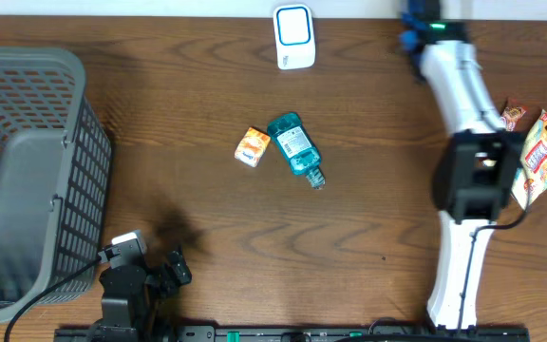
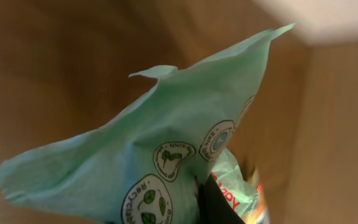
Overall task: Scan the item barcode
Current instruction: 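Carry the wipes pack to the right edge and release it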
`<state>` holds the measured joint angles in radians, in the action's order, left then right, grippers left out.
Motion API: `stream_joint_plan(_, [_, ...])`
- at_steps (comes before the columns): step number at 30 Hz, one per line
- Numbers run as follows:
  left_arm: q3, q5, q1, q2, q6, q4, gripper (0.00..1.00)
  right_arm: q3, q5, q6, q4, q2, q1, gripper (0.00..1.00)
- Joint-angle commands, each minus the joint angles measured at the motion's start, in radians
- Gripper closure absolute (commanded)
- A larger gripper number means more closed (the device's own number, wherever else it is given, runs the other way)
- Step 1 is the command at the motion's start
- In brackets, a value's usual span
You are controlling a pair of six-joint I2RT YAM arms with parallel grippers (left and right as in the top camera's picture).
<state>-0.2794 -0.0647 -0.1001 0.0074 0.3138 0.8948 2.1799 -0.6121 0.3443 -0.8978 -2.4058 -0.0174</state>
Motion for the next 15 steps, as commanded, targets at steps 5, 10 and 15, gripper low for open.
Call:
stream_joint_plan(5, [0.003, 0.005, -0.002, -0.001, -0.013, 0.032, 0.02, -0.157, 0.138, -0.202, -0.031, 0.004, 0.228, 0.98])
stream_joint_plan(10, [0.003, 0.005, -0.002, -0.001, -0.013, 0.032, 0.02, -0.153, 0.196, -0.303, -0.053, 0.009, 0.324, 0.12])
stream_joint_plan(15, [0.003, 0.005, -0.002, -0.001, -0.013, 0.032, 0.02, -0.083, 0.243, -0.448, -0.1, 0.072, 0.351, 0.01])
